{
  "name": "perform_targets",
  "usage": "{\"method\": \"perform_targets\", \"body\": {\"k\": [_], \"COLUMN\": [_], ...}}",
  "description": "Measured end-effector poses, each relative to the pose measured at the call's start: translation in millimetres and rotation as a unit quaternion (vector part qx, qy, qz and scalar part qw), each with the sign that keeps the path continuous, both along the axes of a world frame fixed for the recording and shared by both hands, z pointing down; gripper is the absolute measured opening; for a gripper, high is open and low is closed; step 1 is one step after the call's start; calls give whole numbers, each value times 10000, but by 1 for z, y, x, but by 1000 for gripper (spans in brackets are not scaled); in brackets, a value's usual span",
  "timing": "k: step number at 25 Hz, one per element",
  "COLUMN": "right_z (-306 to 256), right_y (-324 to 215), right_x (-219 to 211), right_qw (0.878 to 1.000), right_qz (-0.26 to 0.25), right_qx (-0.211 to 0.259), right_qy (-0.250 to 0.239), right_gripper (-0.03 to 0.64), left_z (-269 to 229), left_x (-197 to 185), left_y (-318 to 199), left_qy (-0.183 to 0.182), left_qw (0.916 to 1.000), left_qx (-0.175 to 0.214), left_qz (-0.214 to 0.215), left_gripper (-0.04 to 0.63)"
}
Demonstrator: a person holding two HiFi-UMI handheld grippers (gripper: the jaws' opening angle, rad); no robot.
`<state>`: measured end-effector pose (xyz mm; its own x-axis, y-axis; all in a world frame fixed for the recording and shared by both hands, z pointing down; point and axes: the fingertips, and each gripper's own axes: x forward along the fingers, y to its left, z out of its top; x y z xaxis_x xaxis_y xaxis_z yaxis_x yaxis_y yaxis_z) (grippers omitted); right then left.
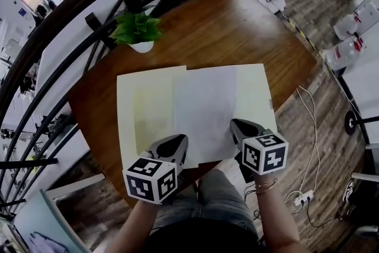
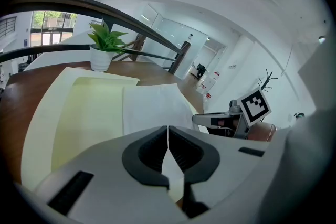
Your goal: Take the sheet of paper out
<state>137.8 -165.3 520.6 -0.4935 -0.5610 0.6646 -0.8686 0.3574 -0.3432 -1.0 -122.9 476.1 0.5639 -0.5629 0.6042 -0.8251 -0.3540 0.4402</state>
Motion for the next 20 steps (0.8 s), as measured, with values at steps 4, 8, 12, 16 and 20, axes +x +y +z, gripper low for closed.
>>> {"method": "perform_targets", "body": {"k": [4,8,12,16,20], "right_z": [-3,-6,-10,-13,-18], "right_y": [5,9,15,24,32], "right_x": [11,21,29,36,43], "right_qw": [9999,9994,9985,9973,9955], "right_qz": [158,347,530,714,915], "right_qx": [26,63,112,170,236], "right_qy": [2,13,12,12,11], "right_gripper": [29,29,29,29,29], "left_z": [-2,-7,-8,-10,-13], "left_x": [11,18,24,29,33], "left_y": [-3,-6,-5,-1,3], "left_qy": [29,70,97,113,150], "left_qw": [9999,9995,9990,9982,9973], "left_qx": [45,114,134,168,203], "left_qz": [158,303,427,567,687], "left_gripper": [18,18,18,18,18]}}
